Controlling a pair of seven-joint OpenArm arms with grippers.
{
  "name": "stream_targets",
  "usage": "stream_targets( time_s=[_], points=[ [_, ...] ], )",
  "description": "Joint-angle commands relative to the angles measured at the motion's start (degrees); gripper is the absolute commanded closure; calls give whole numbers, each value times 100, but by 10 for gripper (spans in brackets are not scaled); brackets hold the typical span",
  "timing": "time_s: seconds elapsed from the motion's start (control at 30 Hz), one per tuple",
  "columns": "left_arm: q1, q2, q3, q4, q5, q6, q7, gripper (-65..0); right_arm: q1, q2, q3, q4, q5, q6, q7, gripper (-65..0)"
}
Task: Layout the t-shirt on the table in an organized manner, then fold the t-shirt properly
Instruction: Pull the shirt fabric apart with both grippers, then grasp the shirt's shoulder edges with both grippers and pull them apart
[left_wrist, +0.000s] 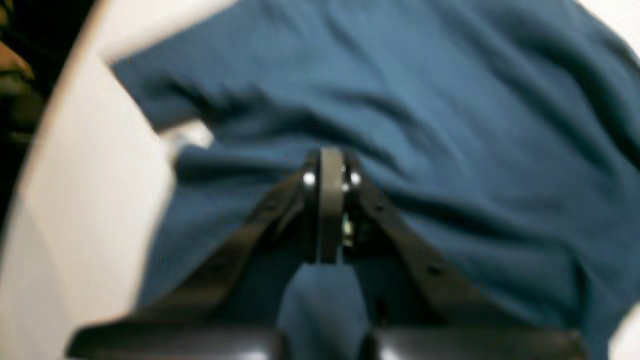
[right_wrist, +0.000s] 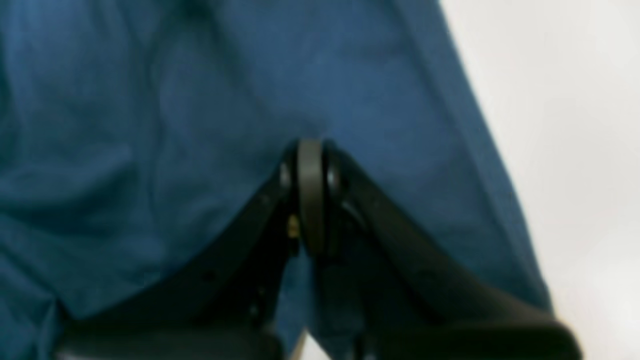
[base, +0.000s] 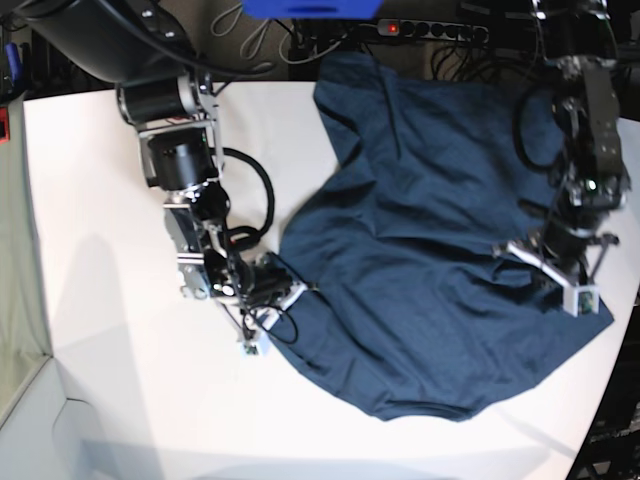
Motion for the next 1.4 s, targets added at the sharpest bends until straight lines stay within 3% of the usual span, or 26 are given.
stream_targets(
  time_s=[0.0,0.17,0.3,0.4,0.57,0.77,0.9,1.13,1.3,1.37],
  points=[
    [215,35,-95,161,44,18,-5,-4,86,83,14,45,-132,-15,-102,0],
    [1191,325,-52,-50,53,10,-286,-4,-231,505,32,150,-114,-15,-119,0],
    [1428,264,142,-692,61,10,-778,-4,-750,866,32,862,-114,-15,-146,0],
    [1393,114,265,-1228,61,10,-1033,-4,-1154,1068,50,1627,-123,-15,-462,0],
    [628,-18,441,-1940,105,10,-1279,-4,-1822,1411,50,2902,-123,-15,-1025,0],
    [-1086,17,494,-3206,1187,10,-1306,-4,-2780,1771,67,4168,-123,-15,-1614,0],
    [-1895,-44,485,-3567,1530,10,-1367,-4,-3545,1894,67,4845,-123,-15,-1816,0],
    [-2501,-211,441,-3154,1688,10,-1490,-4,-4442,1877,58,6585,-97,-15,-2036,0],
    [-1956,-97,476,-1958,1670,10,-664,-4,-4099,1868,120,6849,-123,-15,-2036,0],
    [-1534,184,450,-1387,1670,10,-295,-4,-3923,1851,269,6752,-106,-15,-2027,0]
  ],
)
